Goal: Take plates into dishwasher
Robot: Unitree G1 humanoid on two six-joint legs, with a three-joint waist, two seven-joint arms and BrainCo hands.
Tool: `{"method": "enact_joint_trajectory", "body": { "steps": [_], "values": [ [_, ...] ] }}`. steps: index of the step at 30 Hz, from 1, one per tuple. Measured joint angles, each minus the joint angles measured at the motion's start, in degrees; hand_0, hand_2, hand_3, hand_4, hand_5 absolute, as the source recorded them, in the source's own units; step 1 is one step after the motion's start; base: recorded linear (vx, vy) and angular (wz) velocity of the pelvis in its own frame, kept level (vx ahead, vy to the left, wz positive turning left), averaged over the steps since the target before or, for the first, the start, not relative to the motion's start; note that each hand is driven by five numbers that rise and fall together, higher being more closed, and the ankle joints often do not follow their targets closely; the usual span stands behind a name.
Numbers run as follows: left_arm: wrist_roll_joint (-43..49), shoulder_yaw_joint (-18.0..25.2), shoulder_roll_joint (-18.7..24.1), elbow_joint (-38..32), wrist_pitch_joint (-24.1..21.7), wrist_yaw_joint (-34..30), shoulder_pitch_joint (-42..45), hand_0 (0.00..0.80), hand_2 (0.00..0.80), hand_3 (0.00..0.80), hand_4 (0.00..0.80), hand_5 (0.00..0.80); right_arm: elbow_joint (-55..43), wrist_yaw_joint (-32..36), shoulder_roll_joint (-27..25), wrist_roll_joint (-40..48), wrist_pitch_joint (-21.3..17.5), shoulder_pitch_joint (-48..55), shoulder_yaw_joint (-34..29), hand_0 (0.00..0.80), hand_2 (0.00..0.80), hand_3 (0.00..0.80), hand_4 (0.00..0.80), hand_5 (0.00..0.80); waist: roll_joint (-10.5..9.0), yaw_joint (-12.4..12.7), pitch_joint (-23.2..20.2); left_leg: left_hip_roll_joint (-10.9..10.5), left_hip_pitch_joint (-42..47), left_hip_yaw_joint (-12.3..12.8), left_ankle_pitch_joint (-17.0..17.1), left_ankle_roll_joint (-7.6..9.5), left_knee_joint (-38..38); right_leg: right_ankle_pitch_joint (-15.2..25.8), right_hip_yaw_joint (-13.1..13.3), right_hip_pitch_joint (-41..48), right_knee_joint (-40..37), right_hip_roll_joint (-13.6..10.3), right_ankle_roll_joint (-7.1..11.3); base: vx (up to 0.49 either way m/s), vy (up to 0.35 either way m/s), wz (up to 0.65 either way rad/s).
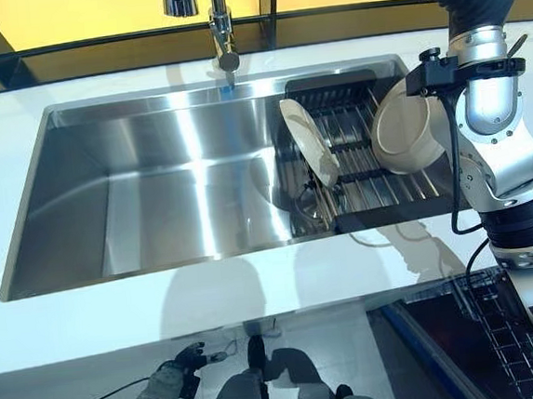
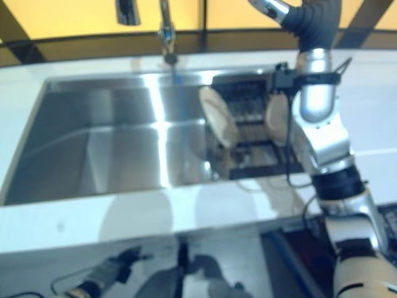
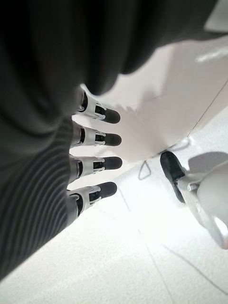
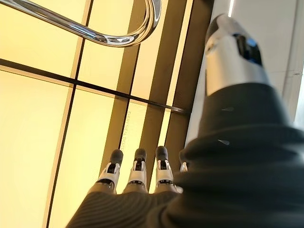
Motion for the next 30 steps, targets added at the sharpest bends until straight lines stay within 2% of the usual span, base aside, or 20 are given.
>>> {"method": "enact_joint_trajectory", "body": {
  "steps": [3, 5, 7, 9, 10, 12, 13, 14, 15, 18, 21, 23, 30],
  "values": [
    [0.01, -0.07, 0.34, 0.38, 0.34, 0.05, 1.41, 0.000, 0.000, 0.000, 0.000, 0.000, 0.00, 0.98, 0.01, 2.45, 1.62, 1.12, -1.75, 0.000, 0.000, 0.000, 0.000, 0.000, -1.33, -0.50, -1.20, 0.24, 1.31, 2.08, -1.18, 1.11, -0.27, 0.32, -2.44, -4.09, 7.81, -1.17, -0.43, 0.139, 0.112, -0.34],
    [-0.01, 0.11, 1.00, 0.06, 1.47, 0.18, 2.40, 0.000, 0.000, 0.000, 0.000, 0.000, 0.14, 1.42, 0.12, 3.32, 2.27, 1.21, -1.85, 0.000, 0.000, 0.000, 0.000, 0.000, -2.09, -0.37, -2.12, 0.38, 2.54, 3.40, -1.14, 1.61, -1.61, 0.34, -4.24, -5.19, 7.79, -2.08, -0.56, 0.115, -0.023, -0.39],
    [-0.02, 0.18, 1.58, 0.00, 2.77, 0.21, 2.95, 0.000, 0.000, 0.000, 0.000, 0.000, 0.16, 1.43, 0.14, 3.46, 2.99, 1.22, -1.86, 0.000, 0.000, 0.000, 0.000, 0.000, -2.29, -0.50, -2.53, 1.17, 3.56, 4.37, -0.98, 1.58, -2.78, 0.30, -5.59, -5.52, 2.42, -1.87, -0.41, 0.108, -0.067, -0.33],
    [-0.02, 0.54, 1.59, 0.18, 3.41, 0.29, 3.26, 0.000, 0.000, 0.000, 0.000, 0.000, 0.31, 1.42, 0.05, 3.80, 3.32, 1.44, -1.87, 0.000, 0.000, 0.000, 0.000, 0.000, -2.42, -1.03, -2.65, 1.75, 4.26, 4.62, -0.82, 1.15, -3.41, 0.97, -5.93, -5.58, -4.62, -0.66, 0.51, 0.113, -0.103, -0.12],
    [-0.02, 0.62, 1.40, 0.27, 3.65, 0.50, 3.39, 0.000, 0.000, 0.000, 0.000, 0.000, 0.43, 1.41, 0.05, 3.82, 3.64, 1.65, -1.87, 0.000, 0.000, 0.000, 0.000, 0.000, -2.68, -1.24, -2.82, 1.84, 4.64, 4.58, -0.92, 0.83, -3.42, 1.81, -5.66, -5.84, -8.24, 0.19, 1.37, 0.119, -0.127, 0.09],
    [-0.03, 0.67, 1.40, 0.25, 3.74, 0.91, 4.05, 0.000, 0.000, 0.000, 0.000, 0.000, 0.67, 1.41, 0.07, 3.94, 4.06, 2.50, -1.85, 0.000, 0.000, 0.000, 0.000, 0.000, -3.89, -2.34, -3.80, 1.25, 4.81, 3.29, -1.02, -0.07, -3.47, 4.32, -5.26, -6.09, -12.66, 1.37, 1.86, 0.109, -0.145, 0.33],
    [-0.04, 0.67, 1.70, 0.23, 3.79, 1.17, 4.48, 0.000, 0.000, 0.000, 0.000, 0.000, 0.95, 1.37, 0.07, 3.97, 4.07, 3.16, -1.86, 0.000, 0.000, 0.000, 0.000, 0.000, -5.23, -2.48, -4.70, 0.54, 4.80, 2.58, -1.07, -0.74, -3.52, 5.84, -4.58, -6.80, -13.32, 1.61, 1.21, 0.075, -0.179, 0.55],
    [-0.04, 1.00, 1.69, 0.19, 3.92, 1.50, 4.86, 0.000, 0.000, 0.000, 0.000, 0.000, 1.13, 1.42, 0.02, 4.22, 4.05, 4.40, -1.99, 0.000, 0.000, 0.000, 0.000, 0.000, -5.90, -2.74, -5.41, 0.19, 4.88, 1.27, -0.98, -1.62, -3.61, 9.11, -3.36, -6.50, -13.08, 2.10, -1.49, 0.047, -0.194, 0.47],
    [-0.08, 1.58, 1.31, -0.53, 4.09, 1.80, 5.55, 0.000, 0.000, 0.000, 0.000, 0.000, 1.51, 1.50, 0.02, 4.81, 4.06, 5.79, -2.09, 0.000, 0.000, 0.000, 0.000, 0.000, -5.56, -3.18, -6.33, 1.10, 4.85, 0.78, -1.09, -2.64, -3.42, 9.00, -3.83, -6.06, -13.56, 3.29, -2.29, 0.043, -0.178, 0.29],
    [-0.29, 1.90, 1.22, -1.48, 4.97, 1.97, 5.81, 0.000, 0.000, 0.000, 0.000, 0.000, 2.24, 1.58, 0.11, 5.78, 4.29, 6.43, -2.02, 0.000, 0.000, 0.000, 0.000, 0.000, -4.91, -2.22, -6.85, 3.33, 4.50, 0.64, -1.02, -4.90, -3.40, 10.34, -4.11, -4.79, -16.99, 5.96, -4.10, 0.056, -0.141, -0.06],
    [-0.28, 1.83, 0.60, -2.19, 4.82, 1.80, 5.75, 0.000, 0.000, 0.000, 0.000, 0.000, 3.78, 1.61, 0.10, 5.74, 5.33, 6.43, -2.00, 0.000, 0.000, 0.000, 0.000, 0.000, -4.32, -2.42, -6.93, 4.87, 4.76, 0.16, -1.15, -6.09, -3.41, 10.29, -4.63, -4.06, -17.56, 7.51, -4.91, 0.064, -0.118, 0.02],
    [-0.26, 1.80, 0.04, -2.60, 4.77, 1.70, 5.70, 0.000, 0.000, 0.000, 0.000, 0.000, 5.65, 1.64, 0.06, 5.74, 5.51, 6.43, -2.01, 0.000, 0.000, 0.000, 0.000, 0.000, -4.02, -2.49, -6.91, 5.15, 4.82, -0.50, -1.12, -6.36, -3.41, 10.07, -5.19, -3.74, -17.56, 7.87, -5.23, 0.043, -0.071, 0.13],
    [-0.03, 1.94, -0.57, -3.15, 4.48, 1.61, 6.44, 0.000, 0.000, 0.000, 0.000, 0.000, 10.07, 4.80, -0.10, 7.92, 11.04, 6.44, -2.01, 0.000, 0.000, 0.000, 0.000, 0.000, -2.64, -2.29, -6.26, 5.12, 4.85, -0.88, -1.16, -6.36, -3.44, 9.87, -5.95, -3.26, -17.58, 7.86, -5.50, 0.080, -0.037, 0.06]
  ]
}}
